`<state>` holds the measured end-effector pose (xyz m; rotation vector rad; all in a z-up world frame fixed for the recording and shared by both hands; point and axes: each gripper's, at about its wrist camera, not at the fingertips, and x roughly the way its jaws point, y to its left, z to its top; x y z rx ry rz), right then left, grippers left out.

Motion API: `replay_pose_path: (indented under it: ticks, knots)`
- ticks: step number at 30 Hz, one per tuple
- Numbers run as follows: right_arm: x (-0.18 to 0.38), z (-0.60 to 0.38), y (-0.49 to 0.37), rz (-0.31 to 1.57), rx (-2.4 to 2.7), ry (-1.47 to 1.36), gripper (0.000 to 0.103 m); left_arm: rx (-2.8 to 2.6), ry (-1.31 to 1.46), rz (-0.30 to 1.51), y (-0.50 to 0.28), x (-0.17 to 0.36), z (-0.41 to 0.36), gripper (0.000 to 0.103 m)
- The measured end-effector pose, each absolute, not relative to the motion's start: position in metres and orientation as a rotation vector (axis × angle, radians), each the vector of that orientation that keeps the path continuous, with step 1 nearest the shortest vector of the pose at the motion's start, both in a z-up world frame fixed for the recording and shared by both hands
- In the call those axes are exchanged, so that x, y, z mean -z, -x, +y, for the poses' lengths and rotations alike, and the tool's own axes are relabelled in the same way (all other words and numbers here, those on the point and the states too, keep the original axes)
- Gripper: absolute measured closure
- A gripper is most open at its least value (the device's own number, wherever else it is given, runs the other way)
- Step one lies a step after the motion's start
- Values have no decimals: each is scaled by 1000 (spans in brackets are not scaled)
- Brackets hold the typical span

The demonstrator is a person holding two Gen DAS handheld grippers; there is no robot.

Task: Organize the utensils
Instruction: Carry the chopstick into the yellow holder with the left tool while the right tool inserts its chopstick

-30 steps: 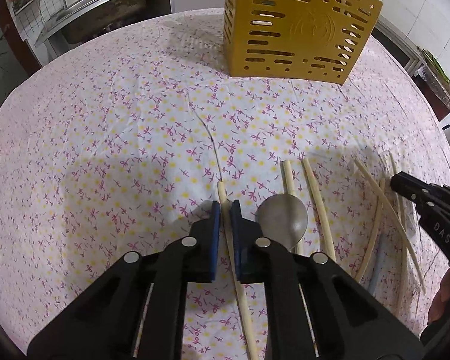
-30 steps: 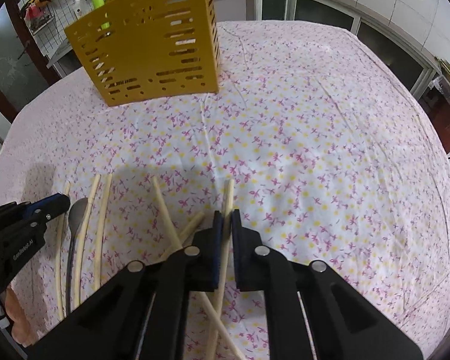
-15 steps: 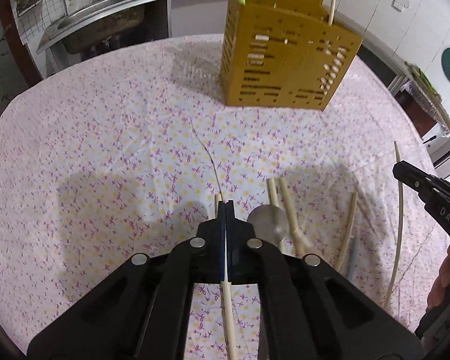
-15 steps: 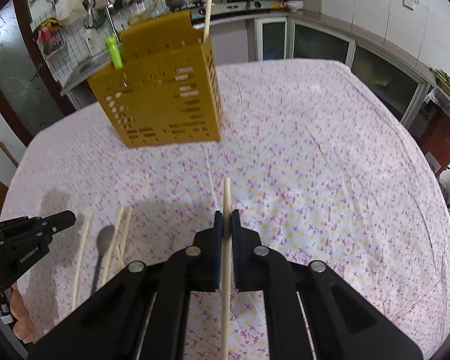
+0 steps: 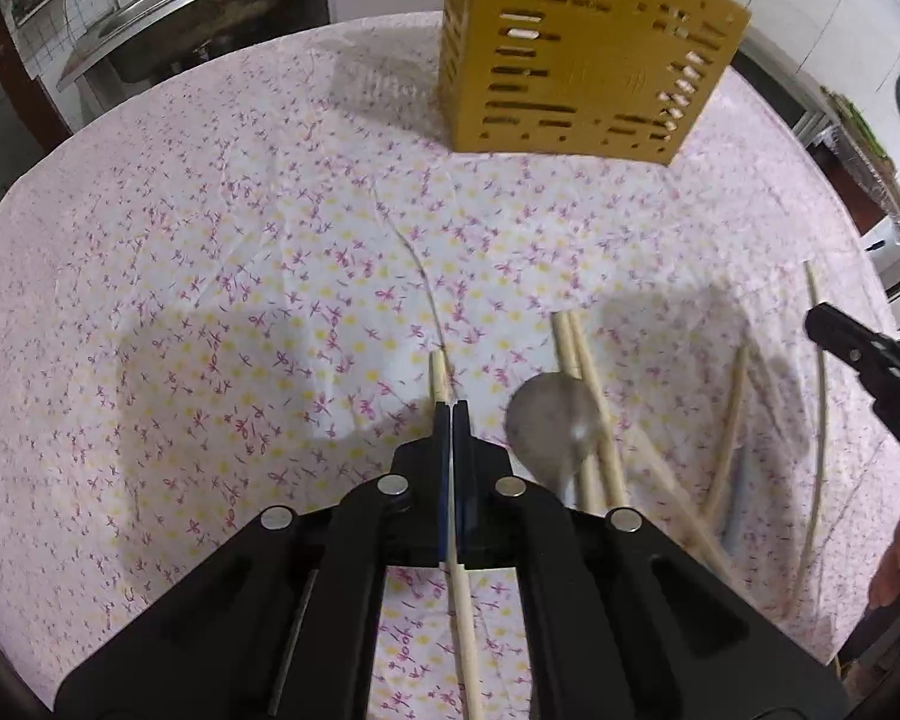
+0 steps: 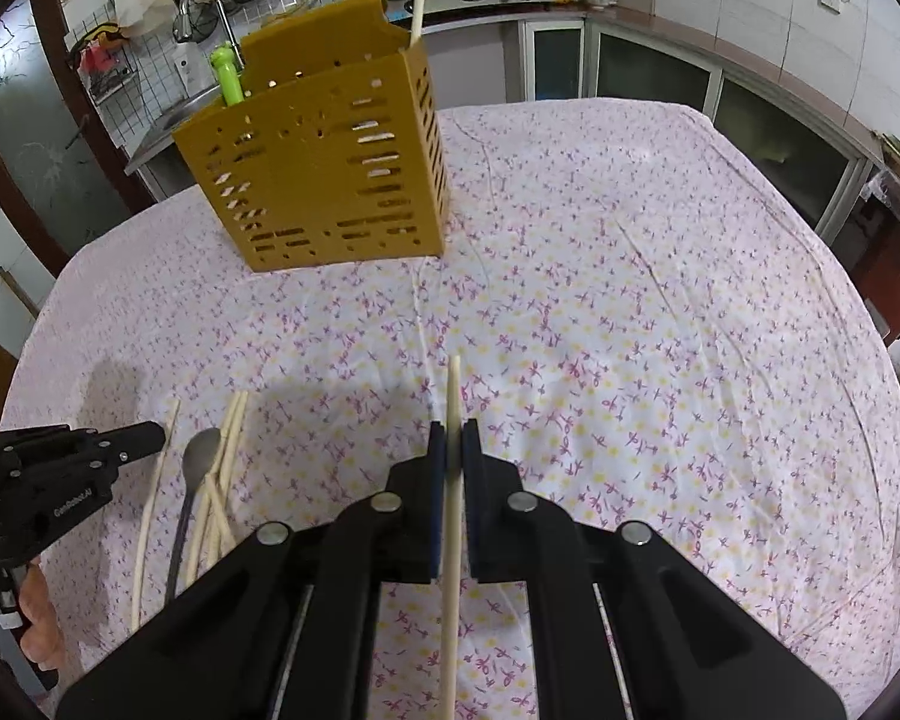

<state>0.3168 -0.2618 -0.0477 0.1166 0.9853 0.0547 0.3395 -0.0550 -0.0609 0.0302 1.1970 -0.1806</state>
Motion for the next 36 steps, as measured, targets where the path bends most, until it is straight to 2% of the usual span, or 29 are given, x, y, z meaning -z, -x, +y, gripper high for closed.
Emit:
replay_pose_path:
  ticks: [6, 20, 30, 36]
  knots:
    - [46, -262, -318, 985, -58, -120, 97, 150, -54, 1228, -343, 65, -53, 96]
    - [40, -267, -317, 961, -61, -136, 97, 173, -83, 1241, -356, 61, -59, 99]
    - [-8, -262, -312, 751, -99, -139, 97, 230, 64, 909, -338, -35, -36, 99]
    - [-42, -252, -312, 549, -131, -100, 97, 234, 98, 690, -328, -85, -36, 99]
